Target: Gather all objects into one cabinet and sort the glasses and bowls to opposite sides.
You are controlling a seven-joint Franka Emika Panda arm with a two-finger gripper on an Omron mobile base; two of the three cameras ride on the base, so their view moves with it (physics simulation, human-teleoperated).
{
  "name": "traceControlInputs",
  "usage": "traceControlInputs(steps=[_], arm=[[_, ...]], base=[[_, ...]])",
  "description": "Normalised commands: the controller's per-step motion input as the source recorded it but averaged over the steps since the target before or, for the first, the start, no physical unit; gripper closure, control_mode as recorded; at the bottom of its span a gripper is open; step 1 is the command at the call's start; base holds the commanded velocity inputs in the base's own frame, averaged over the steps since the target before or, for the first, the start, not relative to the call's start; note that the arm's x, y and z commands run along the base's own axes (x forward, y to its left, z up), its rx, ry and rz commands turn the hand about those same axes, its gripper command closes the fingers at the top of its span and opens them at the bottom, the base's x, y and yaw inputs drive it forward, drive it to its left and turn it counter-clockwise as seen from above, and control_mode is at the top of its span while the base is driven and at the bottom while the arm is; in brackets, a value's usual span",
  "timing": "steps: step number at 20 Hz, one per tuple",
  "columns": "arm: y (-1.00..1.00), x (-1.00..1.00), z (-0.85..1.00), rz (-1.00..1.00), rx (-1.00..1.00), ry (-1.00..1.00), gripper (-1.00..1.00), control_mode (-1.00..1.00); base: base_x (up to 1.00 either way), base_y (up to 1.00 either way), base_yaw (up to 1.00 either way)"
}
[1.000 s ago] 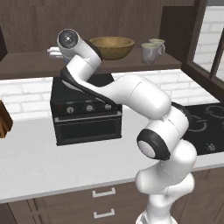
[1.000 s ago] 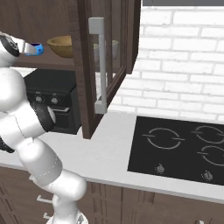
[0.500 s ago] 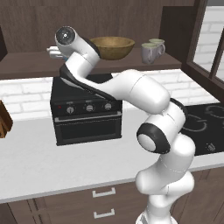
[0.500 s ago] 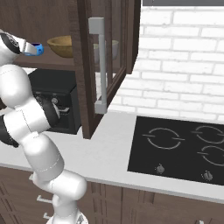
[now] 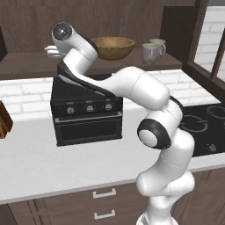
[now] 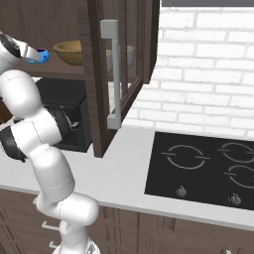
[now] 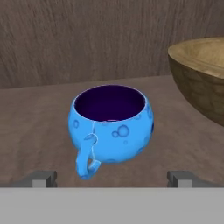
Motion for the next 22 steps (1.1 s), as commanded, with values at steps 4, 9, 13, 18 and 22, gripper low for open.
traceControlInputs(steps=[4,9,13,18,22], arm=[[0.12,0.0,0.0,0.0,-0.01,0.0,-1.0,-1.0],[0.09,0.0,-0.04,0.0,0.0,0.0,-1.0,-1.0],[0.04,0.03,-0.06,0.0,0.0,0.0,-1.0,-1.0],[0.01,0.07,-0.01,-0.01,0.0,0.0,-1.0,-1.0],[0.0,0.09,-0.04,-0.02,0.0,0.0,-1.0,-1.0]], base=[[0.0,0.0,0.0],[0.0,0.0,0.0],[0.0,0.0,0.0],[0.0,0.0,0.0],[0.0,0.0,0.0]])
